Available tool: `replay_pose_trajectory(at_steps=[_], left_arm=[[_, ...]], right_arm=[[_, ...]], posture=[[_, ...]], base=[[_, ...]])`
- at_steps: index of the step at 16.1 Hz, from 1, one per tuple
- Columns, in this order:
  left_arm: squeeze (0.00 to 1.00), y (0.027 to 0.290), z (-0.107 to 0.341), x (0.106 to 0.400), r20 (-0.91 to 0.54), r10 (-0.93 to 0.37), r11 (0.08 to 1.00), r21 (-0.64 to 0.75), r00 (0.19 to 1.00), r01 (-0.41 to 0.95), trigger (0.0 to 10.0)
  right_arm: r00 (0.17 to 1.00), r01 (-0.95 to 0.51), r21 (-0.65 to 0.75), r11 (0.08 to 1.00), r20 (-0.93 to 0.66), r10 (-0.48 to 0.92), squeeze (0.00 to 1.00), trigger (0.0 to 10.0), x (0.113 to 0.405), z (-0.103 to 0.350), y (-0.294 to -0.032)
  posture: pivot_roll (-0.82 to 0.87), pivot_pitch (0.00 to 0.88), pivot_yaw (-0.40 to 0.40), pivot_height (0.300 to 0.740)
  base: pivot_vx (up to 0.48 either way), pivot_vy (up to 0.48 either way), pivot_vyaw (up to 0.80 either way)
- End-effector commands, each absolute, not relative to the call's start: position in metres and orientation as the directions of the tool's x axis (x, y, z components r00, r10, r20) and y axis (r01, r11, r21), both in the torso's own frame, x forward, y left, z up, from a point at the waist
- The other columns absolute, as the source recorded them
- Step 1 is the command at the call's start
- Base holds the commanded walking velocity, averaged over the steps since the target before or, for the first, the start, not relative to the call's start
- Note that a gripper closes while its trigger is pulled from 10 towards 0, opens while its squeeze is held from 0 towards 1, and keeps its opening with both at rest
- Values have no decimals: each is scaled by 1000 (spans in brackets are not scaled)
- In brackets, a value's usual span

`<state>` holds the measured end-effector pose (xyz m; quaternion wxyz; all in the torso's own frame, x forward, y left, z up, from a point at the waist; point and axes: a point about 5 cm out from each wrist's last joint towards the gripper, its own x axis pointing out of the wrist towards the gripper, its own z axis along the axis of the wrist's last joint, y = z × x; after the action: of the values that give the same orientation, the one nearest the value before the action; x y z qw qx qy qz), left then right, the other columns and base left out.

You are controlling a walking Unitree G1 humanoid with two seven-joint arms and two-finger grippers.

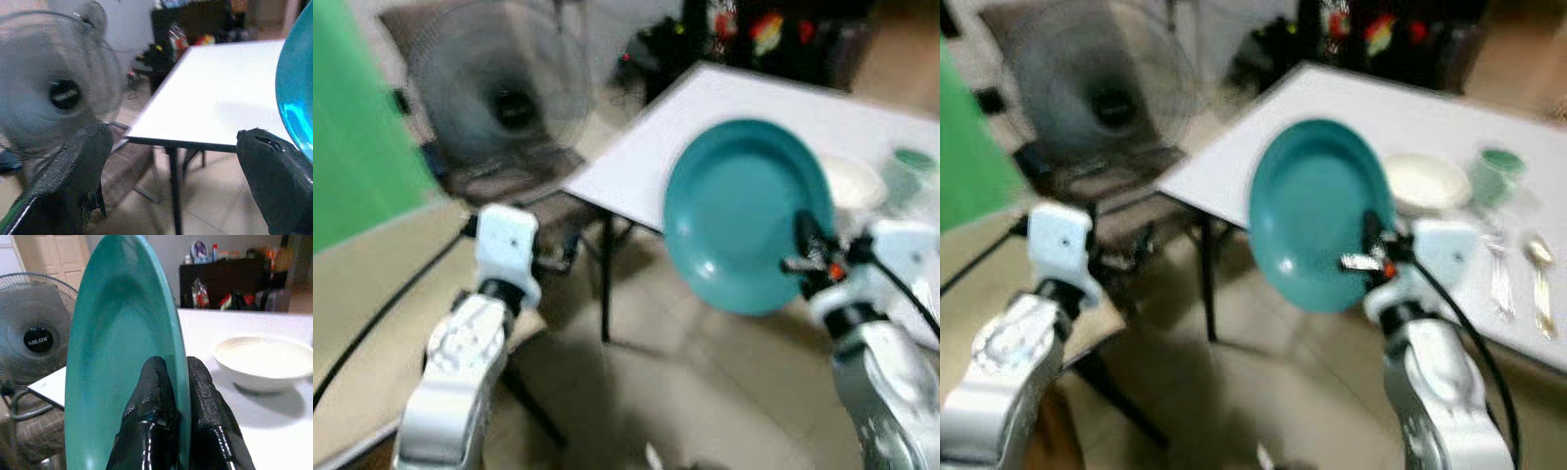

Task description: Setting the table

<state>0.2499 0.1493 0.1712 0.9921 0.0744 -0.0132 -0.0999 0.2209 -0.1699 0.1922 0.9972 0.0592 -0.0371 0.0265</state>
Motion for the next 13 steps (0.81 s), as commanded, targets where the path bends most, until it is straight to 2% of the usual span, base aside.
replay_pose_trajectory(at_steps=[1, 4, 6, 7, 10, 13], left_arm=[[0, 148, 173, 251, 19, -204, 970, 140, 979, 199, 10000], [0, 150, 175, 249, 40, -205, 974, 109, 978, 200, 10000], [0, 152, 176, 248, 39, -209, 974, 102, 977, 204, 10000], [0, 153, 176, 248, 36, -217, 971, 107, 976, 212, 10000], [0, 150, 176, 248, 39, -244, 966, 103, 969, 239, 10000], [0, 152, 175, 247, 34, -252, 964, 101, 967, 247, 10000]], right_arm=[[994, -68, 139, 988, 90, 55, 0, 10000, 220, 196, -171], [992, -122, 216, 969, 51, 113, 0, 10000, 220, 193, -166], [995, -98, 324, 941, 9, 101, 0, 10000, 222, 188, -166], [990, -110, 418, 902, -34, 137, 0, 10000, 224, 183, -164], [968, -152, 449, 881, -113, 225, 0, 10000, 224, 174, -160], [950, -170, 441, 881, -165, 266, 0, 10000, 224, 170, -158]], posture=[[-148, 49, 30, 740], [-148, 49, 33, 740], [-147, 48, 33, 740], [-146, 45, 35, 740], [-143, 39, 35, 740], [-138, 35, 32, 740]], base=[[0, 0, -788], [0, 0, -788], [0, 0, -788], [0, 0, -775], [0, 0, -723], [82, 0, 0]])
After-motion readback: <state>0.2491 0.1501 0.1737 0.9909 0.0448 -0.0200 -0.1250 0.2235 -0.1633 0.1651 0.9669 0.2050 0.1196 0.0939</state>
